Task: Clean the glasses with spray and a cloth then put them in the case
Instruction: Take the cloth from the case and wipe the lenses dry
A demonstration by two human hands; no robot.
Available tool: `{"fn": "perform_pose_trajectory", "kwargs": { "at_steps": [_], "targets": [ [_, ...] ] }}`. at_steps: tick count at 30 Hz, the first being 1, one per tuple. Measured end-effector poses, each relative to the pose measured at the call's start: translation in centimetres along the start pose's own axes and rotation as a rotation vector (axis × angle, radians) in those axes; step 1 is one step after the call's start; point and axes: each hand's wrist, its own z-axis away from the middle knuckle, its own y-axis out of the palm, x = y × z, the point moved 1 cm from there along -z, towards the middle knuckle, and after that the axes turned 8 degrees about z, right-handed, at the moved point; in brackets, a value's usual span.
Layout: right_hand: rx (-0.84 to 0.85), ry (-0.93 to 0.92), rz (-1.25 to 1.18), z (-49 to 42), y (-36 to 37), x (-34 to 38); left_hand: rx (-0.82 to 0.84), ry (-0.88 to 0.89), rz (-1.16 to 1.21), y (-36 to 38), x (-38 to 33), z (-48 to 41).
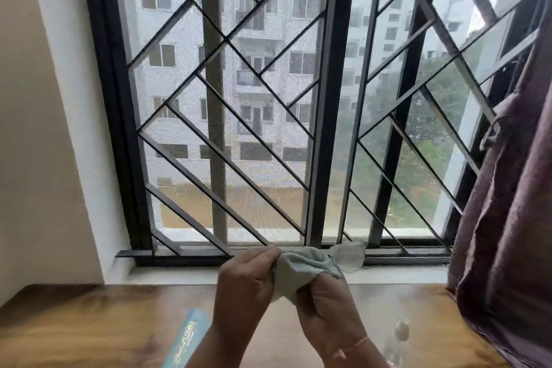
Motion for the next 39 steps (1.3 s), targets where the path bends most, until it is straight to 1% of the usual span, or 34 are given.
{"fn": "perform_pose_trajectory", "kwargs": {
  "at_steps": [4,6,9,12,16,17,21,23,25,29,32,35,39],
  "targets": [
    [-0.038,0.074,-0.142,-0.1,0.3,0.4,-0.025,0.007,0.029,0.0,-0.3,-0.2],
    [-0.041,0.063,-0.175,0.2,0.3,0.9,-0.046,0.009,0.047,-0.2,-0.5,-0.4],
    [0.023,0.082,-0.169,0.4,0.1,1.5,-0.066,-0.015,0.032,-0.6,-0.4,-0.5],
    [0.069,0.163,-0.141,0.4,0.0,1.2,-0.077,-0.054,0.002,-0.7,0.0,-0.4],
    [0.204,0.135,-0.111,0.9,-0.6,0.8,-0.102,-0.07,0.012,-0.9,0.1,-0.3],
    [0.206,0.111,-0.08,1.0,-1.0,0.5,-0.102,-0.063,0.013,-1.0,0.0,-0.3],
    [0.133,-0.055,0.044,1.4,0.0,0.4,-0.086,-0.017,0.007,-0.8,-0.3,-0.1],
    [0.054,-0.088,0.102,1.1,0.7,0.3,-0.074,0.01,0.006,-0.5,-0.3,0.2],
    [0.033,-0.062,0.071,0.9,1.0,0.3,-0.077,0.031,0.016,-0.3,-0.2,0.4],
    [-0.03,0.031,-0.103,0.6,1.0,0.6,-0.103,0.041,0.056,-0.3,-0.6,0.1],
    [-0.052,0.083,-0.174,0.7,0.9,1.1,-0.118,0.009,0.053,-0.8,-0.6,-0.2],
    [-0.074,0.124,-0.163,0.8,0.4,1.5,-0.126,-0.037,0.029,-1.0,-0.4,0.0],
    [-0.076,0.133,-0.09,1.1,-0.4,1.6,-0.118,-0.049,0.012,-0.8,-0.4,0.2]
  ]
}}
